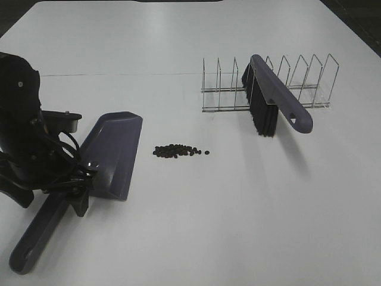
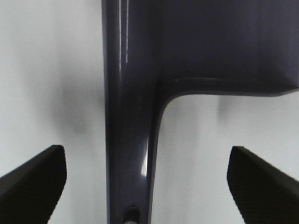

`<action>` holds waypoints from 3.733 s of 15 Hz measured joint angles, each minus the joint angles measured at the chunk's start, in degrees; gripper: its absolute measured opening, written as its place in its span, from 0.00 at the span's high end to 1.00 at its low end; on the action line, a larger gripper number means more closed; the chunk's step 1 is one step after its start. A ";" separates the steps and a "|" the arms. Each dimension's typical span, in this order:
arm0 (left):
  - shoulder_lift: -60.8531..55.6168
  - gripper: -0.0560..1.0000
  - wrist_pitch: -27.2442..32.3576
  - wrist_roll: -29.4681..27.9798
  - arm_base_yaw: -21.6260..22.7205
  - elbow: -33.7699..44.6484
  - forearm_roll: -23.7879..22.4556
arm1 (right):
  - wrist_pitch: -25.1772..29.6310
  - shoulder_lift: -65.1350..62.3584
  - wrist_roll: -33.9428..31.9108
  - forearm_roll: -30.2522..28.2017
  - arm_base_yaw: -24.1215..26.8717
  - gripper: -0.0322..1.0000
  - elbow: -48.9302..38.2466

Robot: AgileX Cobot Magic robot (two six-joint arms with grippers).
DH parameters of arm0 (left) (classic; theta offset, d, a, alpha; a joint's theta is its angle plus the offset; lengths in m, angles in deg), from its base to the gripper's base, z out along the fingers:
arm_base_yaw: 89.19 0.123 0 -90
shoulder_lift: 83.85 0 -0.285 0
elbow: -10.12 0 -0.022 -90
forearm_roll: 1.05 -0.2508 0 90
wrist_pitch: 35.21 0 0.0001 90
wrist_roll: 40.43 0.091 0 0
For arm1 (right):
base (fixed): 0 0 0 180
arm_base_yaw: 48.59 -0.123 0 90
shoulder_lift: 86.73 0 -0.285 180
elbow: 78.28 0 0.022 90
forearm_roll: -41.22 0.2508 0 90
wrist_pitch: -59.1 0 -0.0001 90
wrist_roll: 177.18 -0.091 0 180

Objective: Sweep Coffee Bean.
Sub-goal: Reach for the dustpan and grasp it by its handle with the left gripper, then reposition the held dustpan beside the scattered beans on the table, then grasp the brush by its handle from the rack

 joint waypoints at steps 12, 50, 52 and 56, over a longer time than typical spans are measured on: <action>3.95 0.39 -7.22 0.92 0.06 -0.11 -2.18 | 0.00 0.00 0.00 0.00 0.00 0.35 0.00; -2.23 0.61 -9.74 14.21 0.06 -0.11 -25.95 | -0.40 69.33 1.38 0.00 0.00 0.35 45.09; -2.23 0.61 -9.74 14.21 0.06 -0.11 -25.95 | 3.04 81.30 1.72 0.00 0.00 0.35 56.09; -2.23 0.61 -9.74 14.32 0.06 -0.11 -26.13 | 5.50 95.00 1.72 0.00 0.00 0.36 67.90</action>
